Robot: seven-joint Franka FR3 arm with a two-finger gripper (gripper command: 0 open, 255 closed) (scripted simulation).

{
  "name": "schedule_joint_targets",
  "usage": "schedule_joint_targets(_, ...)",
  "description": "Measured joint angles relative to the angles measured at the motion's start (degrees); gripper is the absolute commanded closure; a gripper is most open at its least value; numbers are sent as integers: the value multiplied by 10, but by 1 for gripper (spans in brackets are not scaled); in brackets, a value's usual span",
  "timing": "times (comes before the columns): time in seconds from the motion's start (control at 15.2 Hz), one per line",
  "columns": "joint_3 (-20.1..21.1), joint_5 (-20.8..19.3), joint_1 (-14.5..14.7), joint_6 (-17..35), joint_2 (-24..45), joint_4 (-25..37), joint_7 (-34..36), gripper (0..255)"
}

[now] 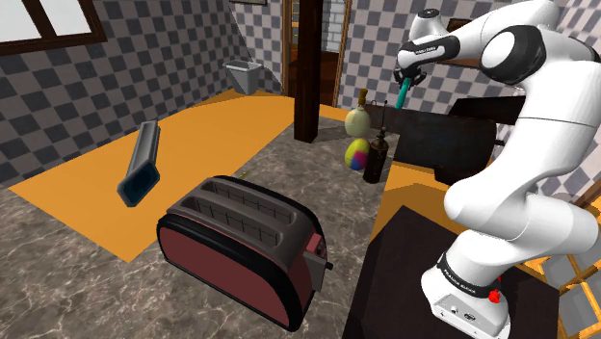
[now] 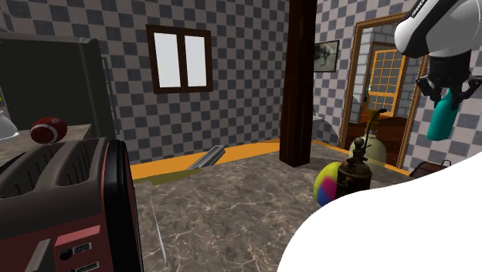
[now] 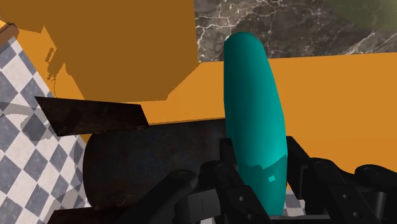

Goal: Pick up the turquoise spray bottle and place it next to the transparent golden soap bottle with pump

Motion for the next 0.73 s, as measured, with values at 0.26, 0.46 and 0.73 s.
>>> schedule_joint_targets(0.26, -5, -11, 2, 22, 8, -16, 13, 255)
schedule_joint_targets(0.46, -10, -21, 4, 40, 14, -30, 23, 255)
schedule_joint_targets(0.73, -18, -34, 5, 66, 22, -48, 37, 255)
